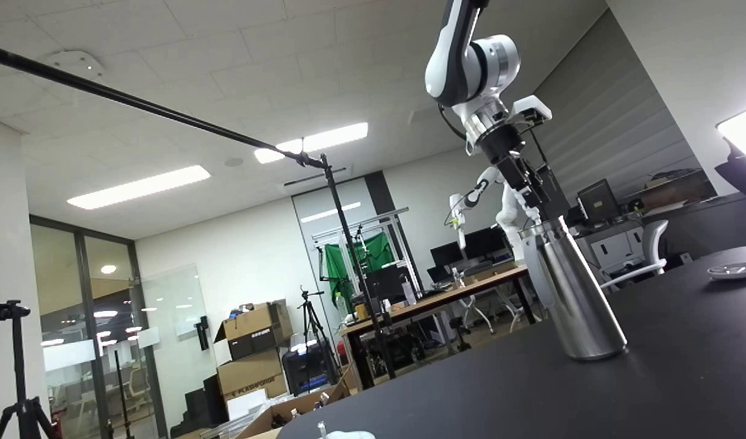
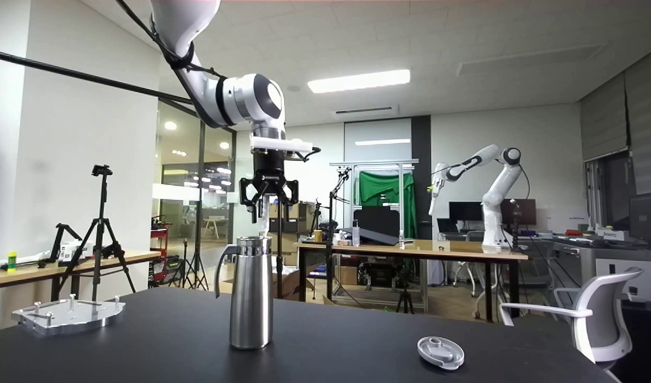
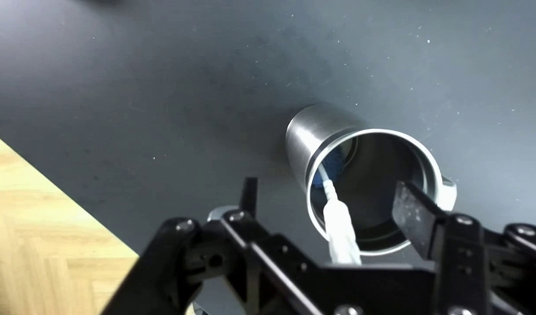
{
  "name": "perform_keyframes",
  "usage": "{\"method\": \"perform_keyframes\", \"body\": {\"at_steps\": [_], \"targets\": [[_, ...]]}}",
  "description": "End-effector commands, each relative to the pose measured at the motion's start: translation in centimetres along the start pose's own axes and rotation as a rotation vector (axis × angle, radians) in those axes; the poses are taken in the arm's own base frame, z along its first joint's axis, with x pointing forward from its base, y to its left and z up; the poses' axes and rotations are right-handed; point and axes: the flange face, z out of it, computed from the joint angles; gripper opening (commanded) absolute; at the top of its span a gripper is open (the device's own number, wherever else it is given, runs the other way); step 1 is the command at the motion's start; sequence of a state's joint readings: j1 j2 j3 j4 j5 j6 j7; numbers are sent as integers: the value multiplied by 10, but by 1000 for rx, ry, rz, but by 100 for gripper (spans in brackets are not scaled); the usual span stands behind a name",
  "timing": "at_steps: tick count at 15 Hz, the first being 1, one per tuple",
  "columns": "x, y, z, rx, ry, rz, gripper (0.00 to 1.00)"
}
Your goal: Use the brush to clean the inside of the flask
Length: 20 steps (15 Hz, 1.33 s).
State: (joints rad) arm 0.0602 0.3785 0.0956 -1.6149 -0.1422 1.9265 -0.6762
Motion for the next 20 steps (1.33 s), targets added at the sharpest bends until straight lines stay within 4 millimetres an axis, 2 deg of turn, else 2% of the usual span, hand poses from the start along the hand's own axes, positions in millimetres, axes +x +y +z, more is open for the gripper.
{"method": "perform_keyframes", "body": {"at_steps": [1,8,13,17,20], "targets": [[3,3,-18,-25,-1,28,100],[16,-3,-28,-36,10,2,100],[14,-10,-43,34,-100,-172,100],[5,-1,-50,74,-219,-250,100],[5,7,-48,71,-241,-290,100]]}}
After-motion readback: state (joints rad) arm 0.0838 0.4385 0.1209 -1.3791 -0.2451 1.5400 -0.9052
